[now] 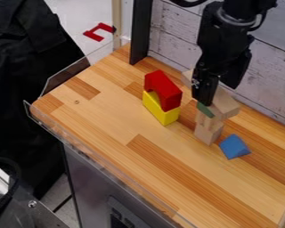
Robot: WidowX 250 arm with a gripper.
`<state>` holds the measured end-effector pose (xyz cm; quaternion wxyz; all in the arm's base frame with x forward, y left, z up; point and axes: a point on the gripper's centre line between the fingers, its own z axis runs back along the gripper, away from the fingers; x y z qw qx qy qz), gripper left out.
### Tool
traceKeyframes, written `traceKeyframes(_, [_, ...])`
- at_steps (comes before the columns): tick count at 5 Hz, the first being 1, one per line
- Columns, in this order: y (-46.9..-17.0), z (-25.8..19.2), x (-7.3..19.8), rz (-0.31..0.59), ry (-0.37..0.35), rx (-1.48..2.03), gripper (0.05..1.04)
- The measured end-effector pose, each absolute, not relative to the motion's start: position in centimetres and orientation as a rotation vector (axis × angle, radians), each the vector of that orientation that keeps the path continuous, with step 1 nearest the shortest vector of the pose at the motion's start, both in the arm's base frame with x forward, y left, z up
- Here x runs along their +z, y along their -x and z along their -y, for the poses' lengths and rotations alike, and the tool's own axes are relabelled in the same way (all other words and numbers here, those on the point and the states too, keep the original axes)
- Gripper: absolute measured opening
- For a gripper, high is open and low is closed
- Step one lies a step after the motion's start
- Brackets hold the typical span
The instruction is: Drops a wooden block on another wooden block
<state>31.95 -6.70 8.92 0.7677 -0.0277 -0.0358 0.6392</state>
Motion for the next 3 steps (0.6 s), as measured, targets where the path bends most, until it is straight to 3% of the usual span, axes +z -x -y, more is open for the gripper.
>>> traceKeyframes(1, [-32.0,6.5,9.2,0.083,0.066,1.380,1.000])
traceKeyframes(3, [-32.7,2.9,13.1,0.145,0.140,1.321,1.000])
